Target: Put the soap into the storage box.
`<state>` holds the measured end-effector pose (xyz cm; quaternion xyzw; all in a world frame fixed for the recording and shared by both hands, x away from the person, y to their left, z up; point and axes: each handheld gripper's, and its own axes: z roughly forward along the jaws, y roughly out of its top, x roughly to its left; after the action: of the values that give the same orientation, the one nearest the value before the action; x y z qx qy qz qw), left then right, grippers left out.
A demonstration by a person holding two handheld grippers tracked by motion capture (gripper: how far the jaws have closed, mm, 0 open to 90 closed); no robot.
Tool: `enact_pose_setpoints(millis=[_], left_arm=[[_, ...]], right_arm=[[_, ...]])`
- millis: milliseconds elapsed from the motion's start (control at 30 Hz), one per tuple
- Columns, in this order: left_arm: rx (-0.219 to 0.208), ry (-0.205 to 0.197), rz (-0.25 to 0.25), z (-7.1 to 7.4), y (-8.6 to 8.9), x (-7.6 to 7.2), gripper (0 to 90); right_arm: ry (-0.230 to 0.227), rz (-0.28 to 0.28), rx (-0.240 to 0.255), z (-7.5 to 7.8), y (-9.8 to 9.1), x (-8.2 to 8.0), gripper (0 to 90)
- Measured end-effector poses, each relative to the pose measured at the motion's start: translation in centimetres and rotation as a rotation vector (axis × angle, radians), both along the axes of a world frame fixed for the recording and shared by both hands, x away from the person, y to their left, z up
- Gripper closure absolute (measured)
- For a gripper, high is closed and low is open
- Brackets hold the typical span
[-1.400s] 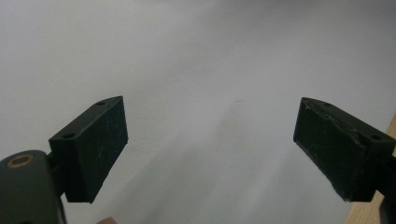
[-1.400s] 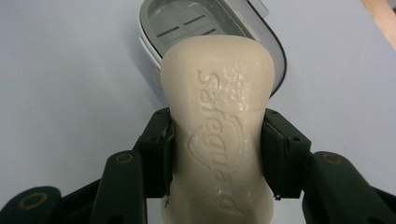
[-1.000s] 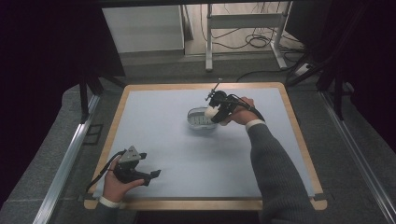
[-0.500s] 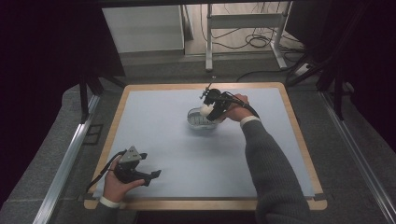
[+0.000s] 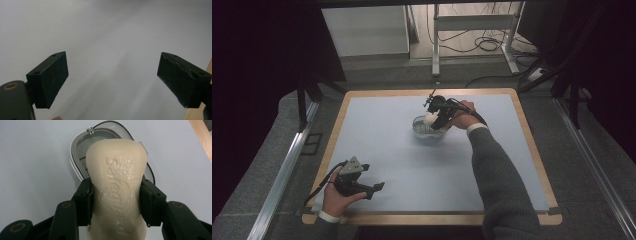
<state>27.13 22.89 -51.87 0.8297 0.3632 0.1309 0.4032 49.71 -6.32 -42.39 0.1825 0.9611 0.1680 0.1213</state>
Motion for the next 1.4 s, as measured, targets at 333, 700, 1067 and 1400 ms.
enact_pose_setpoints(millis=[333, 700, 1067, 1400], left_arm=[[0.004, -0.002, -0.003, 0.0, 0.1, 0.0, 10.4], [0.001, 0.005, -0.006, -0.1, -0.2, 0.1, 10.4], [-0.001, 0.003, -0.004, 0.0, -0.1, 0.0, 10.3], [-0.001, 0.004, -0.003, -0.1, -0.1, 0.0, 10.4]], right_arm=[[0.001, 0.023, -0.011, -0.5, 1.0, 0.8, 49.5], [-0.01, 0.071, -0.031, -1.8, 1.8, 1.4, 49.4], [0.021, 0.034, -0.014, -2.5, 2.0, 1.6, 44.0], [0.004, -0.012, 0.061, -1.6, 1.6, 1.2, 40.8]])
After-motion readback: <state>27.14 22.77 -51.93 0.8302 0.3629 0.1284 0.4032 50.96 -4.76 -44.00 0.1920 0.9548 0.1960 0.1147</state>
